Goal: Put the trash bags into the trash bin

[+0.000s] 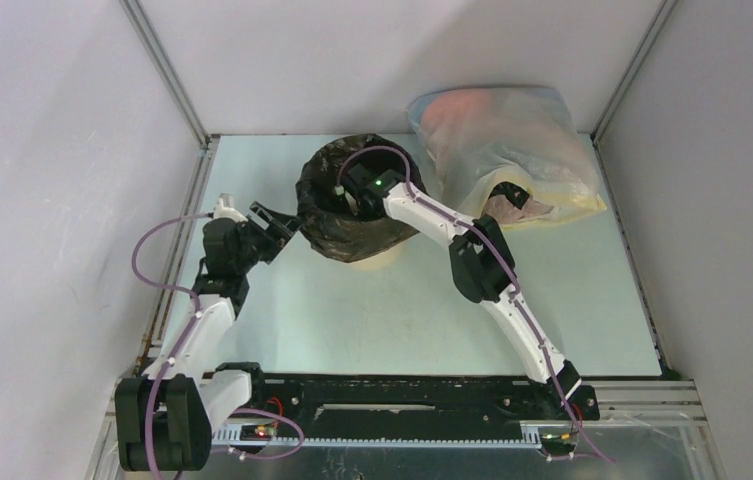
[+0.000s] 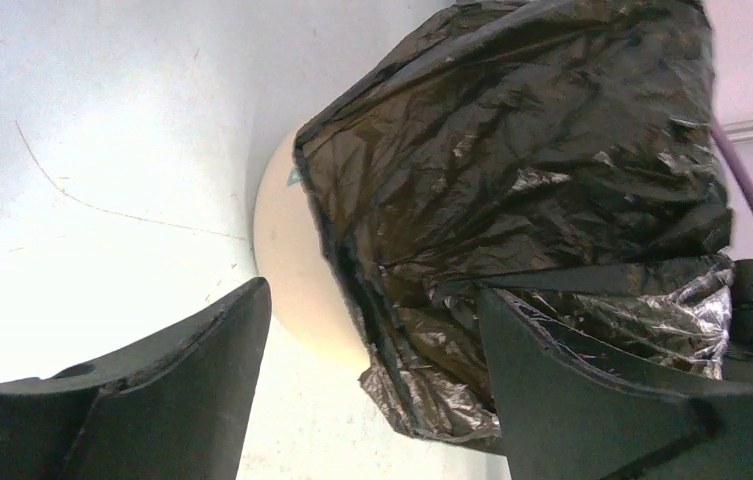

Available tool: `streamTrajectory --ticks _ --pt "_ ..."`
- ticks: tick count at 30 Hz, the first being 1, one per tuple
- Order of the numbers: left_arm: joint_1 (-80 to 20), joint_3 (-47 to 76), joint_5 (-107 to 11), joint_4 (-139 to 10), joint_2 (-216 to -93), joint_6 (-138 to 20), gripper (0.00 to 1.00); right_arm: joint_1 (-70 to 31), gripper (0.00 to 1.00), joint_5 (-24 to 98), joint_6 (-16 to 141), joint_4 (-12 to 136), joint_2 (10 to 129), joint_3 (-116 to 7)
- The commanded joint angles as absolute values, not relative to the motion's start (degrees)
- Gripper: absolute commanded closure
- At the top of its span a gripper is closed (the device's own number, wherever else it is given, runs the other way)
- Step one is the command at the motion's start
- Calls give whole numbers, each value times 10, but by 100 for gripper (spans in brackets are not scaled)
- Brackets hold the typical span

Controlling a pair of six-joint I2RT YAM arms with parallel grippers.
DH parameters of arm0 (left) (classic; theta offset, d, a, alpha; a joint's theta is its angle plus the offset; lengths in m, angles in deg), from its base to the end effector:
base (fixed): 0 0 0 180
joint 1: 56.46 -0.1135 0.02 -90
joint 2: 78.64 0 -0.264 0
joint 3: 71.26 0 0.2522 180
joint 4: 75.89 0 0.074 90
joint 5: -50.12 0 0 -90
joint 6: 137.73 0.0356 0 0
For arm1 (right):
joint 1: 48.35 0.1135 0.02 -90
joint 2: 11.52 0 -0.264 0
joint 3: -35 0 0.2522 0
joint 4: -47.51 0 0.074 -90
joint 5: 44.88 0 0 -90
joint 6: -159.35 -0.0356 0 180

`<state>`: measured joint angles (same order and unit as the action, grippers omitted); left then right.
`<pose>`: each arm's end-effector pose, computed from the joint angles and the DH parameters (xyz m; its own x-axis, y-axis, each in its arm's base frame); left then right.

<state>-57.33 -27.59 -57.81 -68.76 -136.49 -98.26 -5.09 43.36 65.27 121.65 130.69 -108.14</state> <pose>0.2247 -0.0075 0.2360 -0.4412 -0.7413 -0.5058 -0.1074 0.6032 -0.7903 0.3724 0.3520 0.1745 -0.7446 -0.6031 -0.2860 -0.6401 0.7667 0.0499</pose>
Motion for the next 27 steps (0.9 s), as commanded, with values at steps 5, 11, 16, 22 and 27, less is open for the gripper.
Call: streamTrajectory --ticks 5,11,16,22,27 --pt "-570 -287 -567 -713 -1344 -979 18 -55 100 422 643 1175 1322 -1021" --pt "-570 -289 -568 -710 -1325 -977 16 -52 100 422 640 1176 1305 -1014" --pt "-570 -288 -576 -711 -1339 -978 16 -28 100 411 644 1178 1272 -1022" --pt "-570 -274 -593 -718 -1375 -980 18 15 100 335 672 1191 1251 -1051" --pt "-542 -264 -589 -718 -1391 -982 18 20 100 354 669 1215 1255 -1075"
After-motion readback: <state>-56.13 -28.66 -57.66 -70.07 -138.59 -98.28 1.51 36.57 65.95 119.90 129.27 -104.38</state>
